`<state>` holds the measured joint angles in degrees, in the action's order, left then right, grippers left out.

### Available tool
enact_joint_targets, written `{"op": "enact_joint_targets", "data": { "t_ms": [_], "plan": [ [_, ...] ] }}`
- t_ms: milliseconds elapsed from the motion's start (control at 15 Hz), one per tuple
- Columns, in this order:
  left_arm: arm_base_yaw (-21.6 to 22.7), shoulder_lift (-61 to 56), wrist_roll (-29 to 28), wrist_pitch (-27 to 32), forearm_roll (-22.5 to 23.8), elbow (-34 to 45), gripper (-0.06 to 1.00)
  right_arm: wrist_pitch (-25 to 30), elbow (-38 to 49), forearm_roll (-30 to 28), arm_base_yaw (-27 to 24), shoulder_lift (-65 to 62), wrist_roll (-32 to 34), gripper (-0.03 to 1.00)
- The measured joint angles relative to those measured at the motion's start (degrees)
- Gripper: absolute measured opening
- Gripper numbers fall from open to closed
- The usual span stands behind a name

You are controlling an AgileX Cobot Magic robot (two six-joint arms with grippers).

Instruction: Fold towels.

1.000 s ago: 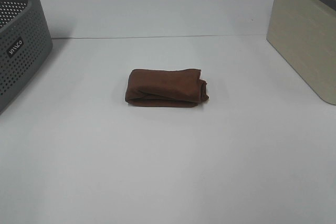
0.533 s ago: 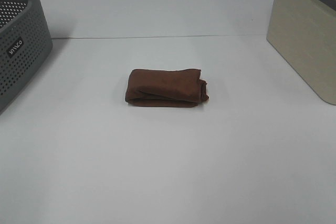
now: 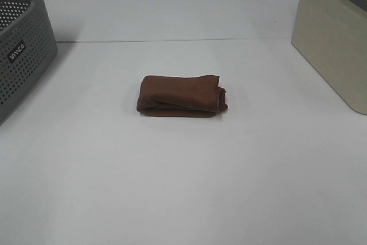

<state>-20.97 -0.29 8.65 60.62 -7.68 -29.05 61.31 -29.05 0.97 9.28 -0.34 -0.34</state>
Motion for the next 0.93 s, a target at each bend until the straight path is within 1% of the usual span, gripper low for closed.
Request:
{"op": "enact_joint_targets", "data": {
  "t_ms": [267, 400, 600, 667, 733, 867, 933],
  "plan": [
    [0.4, 0.0, 0.0, 0.0, -0.1, 0.0, 0.59, 0.0, 0.0, 0.0, 0.0, 0.0, 0.3, 0.91],
    [4.6, 0.0, 0.0, 0.0, -0.1, 0.0, 0.59, 0.0, 0.0, 0.0, 0.0, 0.0, 0.3, 0.91],
    [14.5, 0.0, 0.0, 0.0, -0.2, 0.0, 0.59, 0.0, 0.0, 0.0, -0.1, 0.0, 0.3, 0.91],
    [17.3, 0.0, 0.0, 0.0, -0.2, 0.0, 0.59, 0.0, 0.0, 0.0, -1.1, 0.0, 0.3, 0.91],
    [21.1, 0.0, 0.0, 0.0, -0.2, 0.0, 0.59, 0.0, 0.0, 0.0, -4.1, 0.0, 0.3, 0.91],
    [21.5, 0.0, 0.0, 0.0, -0.2, 0.0, 0.59, 0.0, 0.0, 0.0, -7.3, 0.0, 0.3, 0.91],
    [21.6, 0.0, 0.0, 0.0, -0.2, 0.0, 0.59, 0.0, 0.0, 0.0, -8.1, 0.0, 0.3, 0.91]
  ]
}}
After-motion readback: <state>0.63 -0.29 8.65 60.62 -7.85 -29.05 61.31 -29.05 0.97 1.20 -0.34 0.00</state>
